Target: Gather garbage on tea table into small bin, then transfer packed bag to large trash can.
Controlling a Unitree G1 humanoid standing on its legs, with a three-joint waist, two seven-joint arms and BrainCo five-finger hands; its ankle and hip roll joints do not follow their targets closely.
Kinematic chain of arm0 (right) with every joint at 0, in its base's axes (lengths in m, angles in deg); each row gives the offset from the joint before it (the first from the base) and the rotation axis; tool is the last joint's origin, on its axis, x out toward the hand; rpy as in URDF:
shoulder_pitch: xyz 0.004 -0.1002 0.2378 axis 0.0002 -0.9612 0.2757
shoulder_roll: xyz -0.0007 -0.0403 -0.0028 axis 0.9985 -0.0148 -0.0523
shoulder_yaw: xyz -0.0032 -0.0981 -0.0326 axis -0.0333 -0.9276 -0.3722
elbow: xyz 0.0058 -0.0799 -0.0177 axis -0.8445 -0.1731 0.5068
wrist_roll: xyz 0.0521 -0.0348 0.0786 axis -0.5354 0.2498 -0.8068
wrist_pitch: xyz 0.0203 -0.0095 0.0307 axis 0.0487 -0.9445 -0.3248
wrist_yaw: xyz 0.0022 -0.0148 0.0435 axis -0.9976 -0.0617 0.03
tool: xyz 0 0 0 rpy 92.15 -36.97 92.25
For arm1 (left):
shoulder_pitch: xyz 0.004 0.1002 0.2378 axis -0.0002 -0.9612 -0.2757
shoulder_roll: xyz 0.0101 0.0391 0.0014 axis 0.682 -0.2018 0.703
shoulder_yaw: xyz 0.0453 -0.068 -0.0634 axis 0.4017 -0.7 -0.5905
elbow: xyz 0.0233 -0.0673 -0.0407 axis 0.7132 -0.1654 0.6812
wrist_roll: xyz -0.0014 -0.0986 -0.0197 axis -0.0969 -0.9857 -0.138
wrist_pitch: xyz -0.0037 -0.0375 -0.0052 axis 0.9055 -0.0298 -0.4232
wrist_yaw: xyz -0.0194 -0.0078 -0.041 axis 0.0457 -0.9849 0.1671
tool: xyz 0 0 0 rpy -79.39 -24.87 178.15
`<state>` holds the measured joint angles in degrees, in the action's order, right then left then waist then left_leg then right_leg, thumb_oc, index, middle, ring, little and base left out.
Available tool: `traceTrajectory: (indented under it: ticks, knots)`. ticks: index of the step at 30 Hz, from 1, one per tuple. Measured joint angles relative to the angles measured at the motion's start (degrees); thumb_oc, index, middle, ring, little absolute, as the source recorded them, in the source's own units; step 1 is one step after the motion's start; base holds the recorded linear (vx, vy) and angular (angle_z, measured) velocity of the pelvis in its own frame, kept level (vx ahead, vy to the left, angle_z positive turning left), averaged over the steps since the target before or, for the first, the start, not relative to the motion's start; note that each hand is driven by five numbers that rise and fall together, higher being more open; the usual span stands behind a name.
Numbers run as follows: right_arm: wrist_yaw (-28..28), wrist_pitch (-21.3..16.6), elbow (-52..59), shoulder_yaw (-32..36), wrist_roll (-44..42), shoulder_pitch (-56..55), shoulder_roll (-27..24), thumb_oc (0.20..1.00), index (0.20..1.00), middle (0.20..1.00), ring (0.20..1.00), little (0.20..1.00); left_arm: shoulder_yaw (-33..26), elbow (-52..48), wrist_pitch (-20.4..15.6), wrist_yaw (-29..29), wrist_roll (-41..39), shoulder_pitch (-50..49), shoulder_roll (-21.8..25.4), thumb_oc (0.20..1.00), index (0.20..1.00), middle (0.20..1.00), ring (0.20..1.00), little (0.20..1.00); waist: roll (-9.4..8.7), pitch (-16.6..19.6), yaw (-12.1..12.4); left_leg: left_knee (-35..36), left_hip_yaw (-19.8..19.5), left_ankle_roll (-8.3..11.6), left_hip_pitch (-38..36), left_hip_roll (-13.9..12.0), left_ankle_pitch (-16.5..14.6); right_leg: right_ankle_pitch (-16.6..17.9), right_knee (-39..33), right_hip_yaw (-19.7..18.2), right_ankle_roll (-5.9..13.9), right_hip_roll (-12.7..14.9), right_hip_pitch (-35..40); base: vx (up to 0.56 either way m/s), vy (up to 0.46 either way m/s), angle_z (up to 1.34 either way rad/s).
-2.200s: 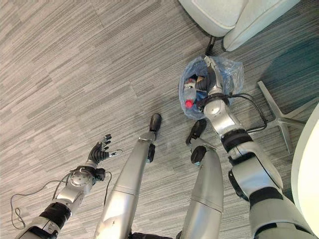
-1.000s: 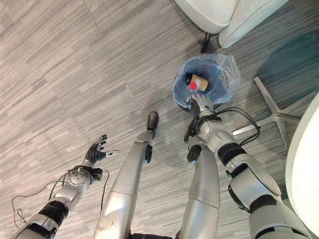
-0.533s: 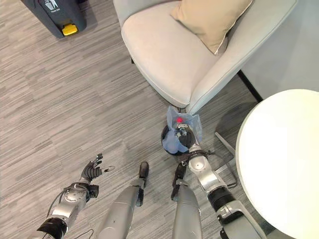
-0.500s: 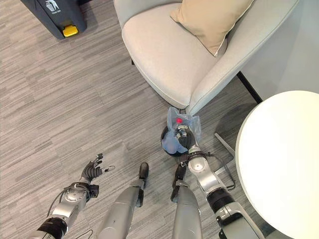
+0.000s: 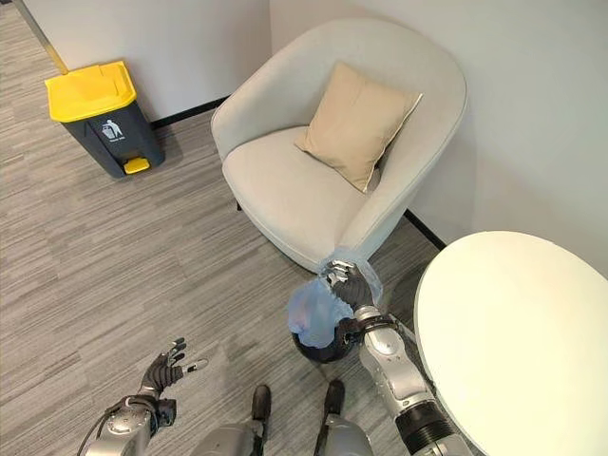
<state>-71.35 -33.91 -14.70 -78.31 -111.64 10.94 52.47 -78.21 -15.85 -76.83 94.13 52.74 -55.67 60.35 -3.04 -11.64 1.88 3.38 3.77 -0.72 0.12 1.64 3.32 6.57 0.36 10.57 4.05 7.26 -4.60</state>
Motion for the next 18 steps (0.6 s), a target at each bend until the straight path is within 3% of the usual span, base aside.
traceTrajectory:
  ticks: [4, 6, 8, 9, 10, 11, 12, 13, 14, 15, 16, 17, 18]
  knots:
    - [-1.6, -0.6, 3.2, -1.0, -1.9, 1.7, -0.1, 0.200, 0.200, 0.200, 0.200, 0.200, 0.1, -2.6, 0.2, -1.0, 1.4, -0.8, 0.7, 1.000, 1.000, 1.000, 1.000, 1.000, -0.64, 2.0, 0.1, -0.3, 2.2, -0.36, -0.3, 0.0, 0.2, 0.5, 1.3, -2.5, 0.65, 0.0, -1.3, -0.12, 0.016, -0.24]
    - [-2.4, -0.7, 3.5, -1.4, -1.8, 4.7, 0.0, 0.200, 0.200, 0.200, 0.200, 0.200, 0.1, -4.2, 0.3, -1.4, 1.4, 3.2, 1.3, 1.000, 1.000, 1.000, 1.000, 1.000, 0.32, 0.7, 0.7, -4.7, 1.8, -2.26, 4.4, -0.4, 1.3, 0.5, 7.0, -5.4, 2.27, 0.1, -5.2, -0.39, -0.152, 0.18]
    - [-1.9, -0.9, 5.6, 0.5, -1.8, 3.4, -1.3, 0.200, 0.200, 0.200, 0.200, 0.200, 0.1, -8.2, 0.1, -1.8, 1.4, 4.8, 1.1, 1.000, 1.000, 1.000, 1.000, 1.000, 2.88, 0.0, 0.6, -7.4, -3.1, -1.81, 7.3, -1.6, 1.4, -12.0, 25.8, -12.4, 2.40, -4.3, -7.6, -0.21, -0.241, 0.92]
    - [-1.8, -1.0, 6.4, 0.8, -1.7, 3.5, -2.0, 0.200, 0.200, 0.200, 0.200, 0.200, 0.1, -10.7, -1.1, -1.8, 1.4, 4.4, 1.8, 1.000, 1.000, 1.000, 1.000, 1.000, 2.72, 0.1, 1.5, -6.9, -3.7, -1.12, 8.0, -1.8, 2.4, -15.0, 27.2, -12.0, 2.38, -5.3, -5.9, -0.08, -0.214, 0.55]
    - [-1.5, -1.0, 6.7, 0.8, -1.6, 5.1, -2.3, 0.200, 0.200, 0.200, 0.200, 0.200, 0.0, -12.9, -1.1, -1.6, 1.4, 3.5, 2.9, 1.000, 1.000, 1.000, 1.000, 1.000, 2.17, -0.1, 4.2, -6.3, -3.3, -0.33, 8.5, -1.8, 2.4, -18.7, 23.7, -11.7, 0.10, -5.3, -3.0, -0.11, -0.226, 0.17]
    - [-0.9, -1.4, 6.7, 0.8, -1.2, 7.3, -2.7, 0.200, 0.200, 0.200, 0.200, 0.200, 0.3, -12.8, -0.8, -1.5, 1.4, 2.4, 2.6, 1.000, 1.000, 1.000, 1.000, 1.000, 4.37, -0.7, 4.7, -5.4, -4.7, 0.96, 9.2, -3.4, 2.7, -17.4, 16.3, -10.3, -2.64, -7.2, -0.1, -0.23, -0.291, -0.03]
    - [-0.8, -1.6, 6.7, 0.8, -1.1, 7.4, -2.8, 0.200, 0.200, 0.200, 0.200, 0.200, 0.3, -12.9, -0.8, -1.7, 1.4, 1.9, 2.6, 1.000, 1.000, 1.000, 1.000, 1.000, 4.67, -0.6, 4.8, -4.7, -4.9, 1.32, 9.4, -3.8, 2.5, -16.6, 15.4, -9.9, -2.92, -7.7, -0.1, -0.29, -0.296, 0.61]
    - [-0.3, -2.6, 6.8, 0.8, -0.9, 6.4, -3.1, 0.200, 0.200, 0.200, 0.200, 0.200, 0.1, -12.6, -0.6, -1.6, 1.3, 1.5, 2.3, 1.000, 1.000, 1.000, 1.000, 1.000, 4.55, -0.6, 4.4, -5.5, -5.8, 6.58, 12.4, -4.7, -1.2, -15.3, 13.2, -8.3, -4.56, -9.0, -0.6, -0.39, -0.308, 0.93]
    - [0.1, -2.8, 6.7, 0.7, -0.8, 5.8, -3.9, 0.200, 0.200, 0.200, 0.200, 0.200, 0.3, -12.9, -0.7, -1.6, 1.2, 1.8, 1.8, 1.000, 1.000, 1.000, 1.000, 1.000, 4.67, -0.6, 4.3, -6.3, -6.7, 7.80, 14.4, -5.2, -3.0, -14.4, 12.1, -7.4, -5.36, -10.0, -1.0, -0.31, -0.180, 1.10]
    - [0.6, -2.8, 6.7, 0.7, -0.8, 6.1, -5.3, 0.200, 0.200, 0.200, 0.200, 0.200, 1.6, -13.3, -0.6, -1.7, 1.1, 2.5, 1.8, 1.000, 1.000, 1.000, 1.000, 1.000, 5.35, -0.8, 5.2, -4.9, -6.7, 7.77, 16.0, -6.2, -3.2, -13.2, 13.9, -7.4, -5.89, -12.1, -3.5, -0.32, -0.139, 1.34]
    - [1.4, -3.0, 6.7, 0.7, -0.8, 6.3, -6.8, 0.200, 0.200, 0.200, 0.200, 0.200, 3.6, -14.9, -0.5, -1.8, 1.1, 4.0, 2.1, 1.000, 1.000, 1.000, 1.000, 1.000, 5.47, -1.0, 3.9, -5.0, -7.2, 8.86, 18.7, -6.4, -3.8, -10.4, 12.1, -6.9, -8.19, -12.6, -4.4, -0.26, -0.067, 1.18]
    - [1.8, -2.9, 5.8, 0.6, -0.8, 7.0, -7.7, 0.200, 0.200, 0.200, 0.200, 0.200, 4.8, -15.9, -0.6, -1.9, 1.1, 5.4, 2.1, 1.000, 1.000, 1.000, 1.000, 1.000, 4.88, -2.0, 4.2, -4.9, -6.8, 9.43, 19.4, -6.3, -3.9, -10.0, 12.1, -5.6, -10.86, -11.5, -5.3, -0.22, -0.042, 1.08]
    - [1.8, -2.5, 5.2, 0.3, -0.7, 7.8, -7.7, 0.200, 0.200, 0.200, 0.200, 0.200, 5.3, -16.5, -0.5, -2.0, 1.2, 6.2, 2.3, 1.000, 1.000, 1.000, 1.000, 1.000, 4.14, -2.6, 4.7, -6.6, -4.7, 7.57, 20.0, -5.9, -3.6, -8.5, 11.2, -4.3, -11.06, -10.1, -5.7, -0.20, -0.038, 0.60]
